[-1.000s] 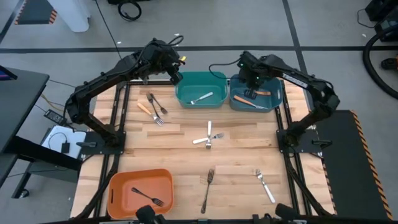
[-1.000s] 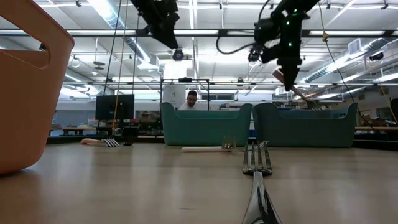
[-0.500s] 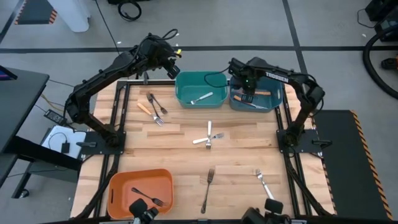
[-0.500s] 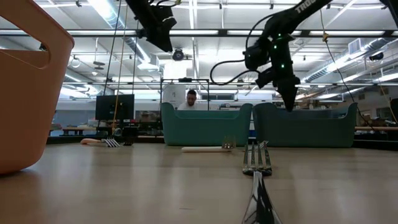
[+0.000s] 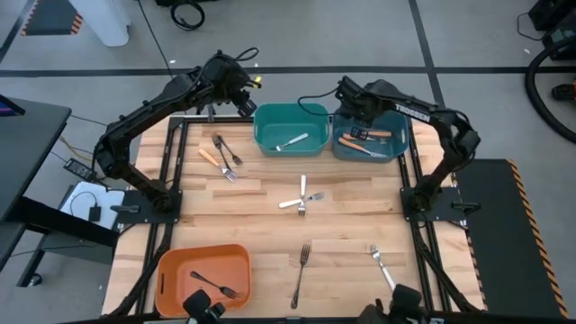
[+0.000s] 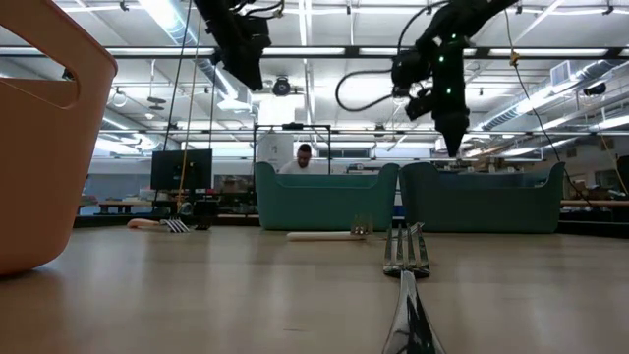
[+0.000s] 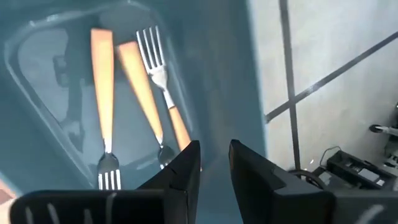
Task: Sort silverware by color (type)
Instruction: Put the orange fork into the blue bin
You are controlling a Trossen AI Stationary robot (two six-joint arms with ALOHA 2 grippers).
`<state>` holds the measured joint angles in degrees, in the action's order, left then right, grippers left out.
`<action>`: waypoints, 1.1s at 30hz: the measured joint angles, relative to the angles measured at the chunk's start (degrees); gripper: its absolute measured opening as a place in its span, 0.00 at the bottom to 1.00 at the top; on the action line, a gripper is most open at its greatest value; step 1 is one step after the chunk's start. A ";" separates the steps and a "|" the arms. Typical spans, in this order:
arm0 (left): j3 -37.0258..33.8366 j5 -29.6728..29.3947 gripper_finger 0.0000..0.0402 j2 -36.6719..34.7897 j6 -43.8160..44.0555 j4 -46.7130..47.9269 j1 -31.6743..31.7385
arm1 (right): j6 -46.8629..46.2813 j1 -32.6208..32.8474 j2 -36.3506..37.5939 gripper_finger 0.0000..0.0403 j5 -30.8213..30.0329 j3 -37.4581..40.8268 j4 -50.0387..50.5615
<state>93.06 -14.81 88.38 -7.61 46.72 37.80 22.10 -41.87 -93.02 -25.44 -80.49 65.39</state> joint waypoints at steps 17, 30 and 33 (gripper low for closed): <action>0.00 0.08 0.35 0.02 -0.42 8.68 -7.12 | -22.03 9.06 14.62 0.23 16.17 0.00 -4.49; -1.58 5.76 0.35 0.13 7.21 24.67 -2.45 | -30.99 16.22 15.37 0.23 17.67 0.00 -5.64; -3.57 10.22 0.35 0.24 9.98 24.22 -1.25 | -31.05 17.20 15.37 0.23 17.67 0.00 -6.76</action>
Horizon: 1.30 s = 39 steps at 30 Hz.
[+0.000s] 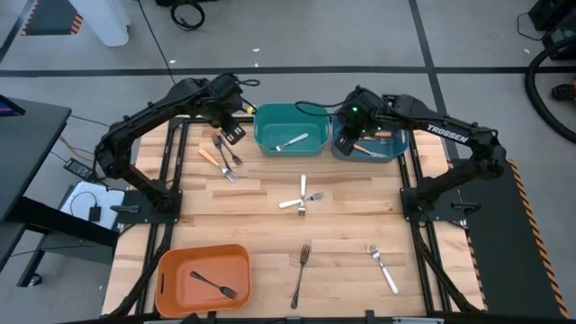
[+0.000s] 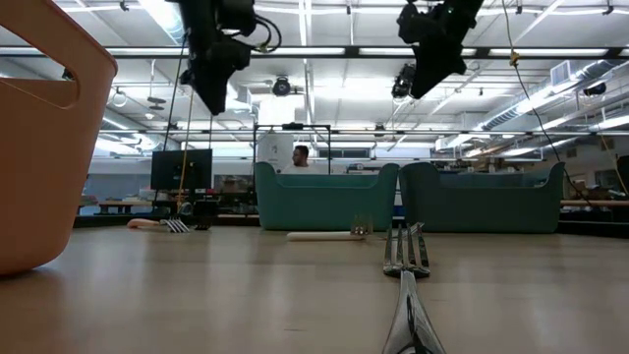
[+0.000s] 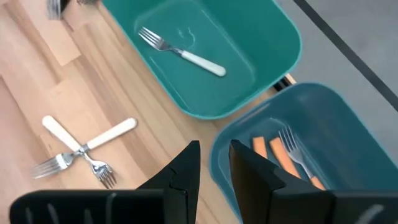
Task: Sort silverware by color (type)
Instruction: Put the orange fork into the blue bin
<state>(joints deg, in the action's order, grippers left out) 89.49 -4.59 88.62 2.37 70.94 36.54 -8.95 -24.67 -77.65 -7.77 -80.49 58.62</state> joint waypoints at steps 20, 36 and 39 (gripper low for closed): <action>-26.86 2.52 0.35 -0.02 40.64 -12.28 -0.77 | 12.46 0.57 0.00 0.23 -0.02 0.00 0.18; -38.45 4.64 0.35 -0.07 69.01 -24.19 -0.88 | 15.16 0.55 0.00 0.23 -0.02 0.00 0.23; -39.21 3.52 0.35 -0.07 73.37 -24.40 -1.53 | 15.16 0.55 0.00 0.23 -0.02 0.00 0.20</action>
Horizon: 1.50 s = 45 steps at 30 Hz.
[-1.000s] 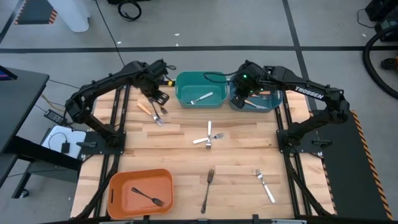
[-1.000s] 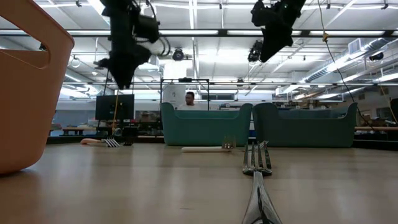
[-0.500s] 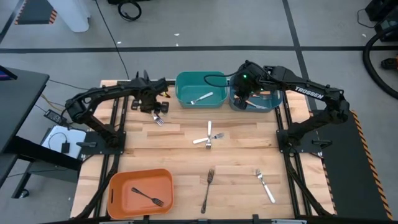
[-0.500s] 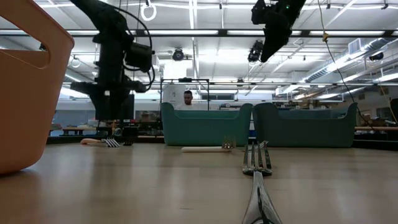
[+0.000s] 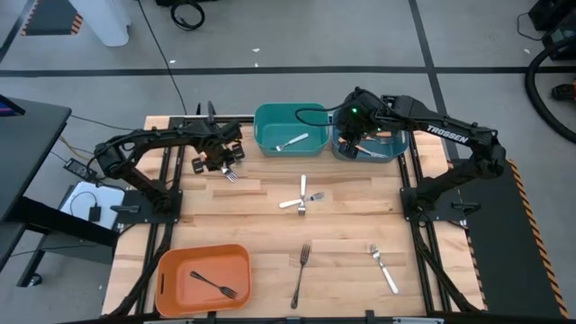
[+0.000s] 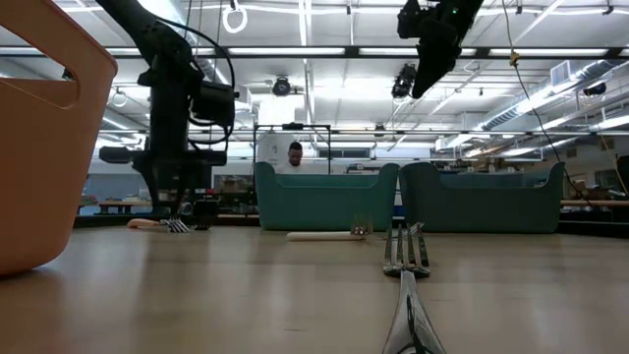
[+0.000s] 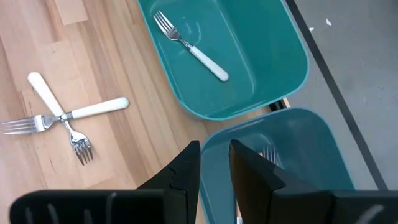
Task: Sort silverware by color (type)
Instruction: Put the orange fork into the blue bin
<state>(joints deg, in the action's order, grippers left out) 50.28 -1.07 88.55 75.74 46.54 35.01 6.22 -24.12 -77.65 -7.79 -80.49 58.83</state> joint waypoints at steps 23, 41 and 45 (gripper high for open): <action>-0.13 -2.32 0.35 4.26 12.87 -0.67 -0.55 | 2.10 0.01 0.00 0.23 0.02 0.00 0.02; 0.07 -6.22 0.19 8.09 11.26 -3.04 -0.88 | 2.80 0.02 0.00 0.23 0.04 0.00 0.00; 0.05 -6.45 0.06 8.10 7.81 -2.94 -1.23 | 2.80 0.02 0.00 0.23 0.02 0.00 -0.04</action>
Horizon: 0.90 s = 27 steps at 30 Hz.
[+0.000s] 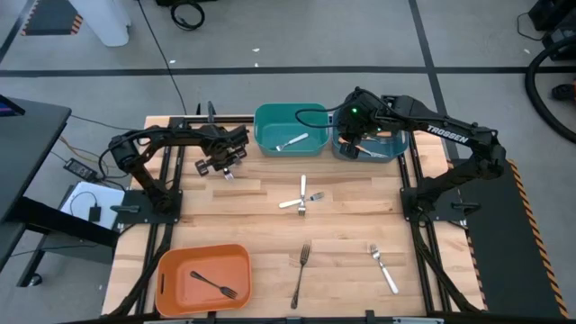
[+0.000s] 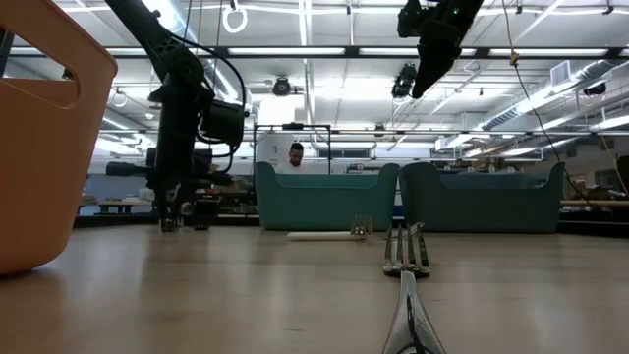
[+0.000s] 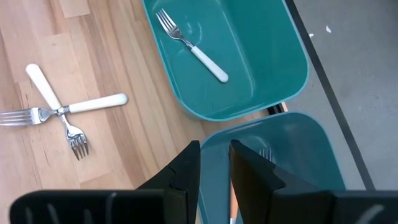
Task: Sort silverware by color (type)
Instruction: Put the orange fork into the blue bin
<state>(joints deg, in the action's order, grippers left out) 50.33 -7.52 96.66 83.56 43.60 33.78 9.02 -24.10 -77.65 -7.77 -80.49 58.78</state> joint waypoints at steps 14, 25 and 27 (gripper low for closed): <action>0.79 2.07 0.06 -2.99 -10.00 0.98 -2.67 | -0.02 -0.01 0.00 0.23 0.00 0.00 -0.18; 0.90 1.69 0.06 -13.62 -16.67 6.31 -2.58 | -0.93 -0.02 0.00 0.23 -0.02 0.00 -0.68; 0.90 1.35 0.06 -16.85 -17.68 6.14 -2.58 | -1.86 -0.02 0.00 0.23 -0.02 0.00 -1.11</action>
<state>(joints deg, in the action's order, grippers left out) 51.22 -6.17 79.81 65.88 49.74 31.20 7.16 -24.12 -77.65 -7.79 -80.49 57.68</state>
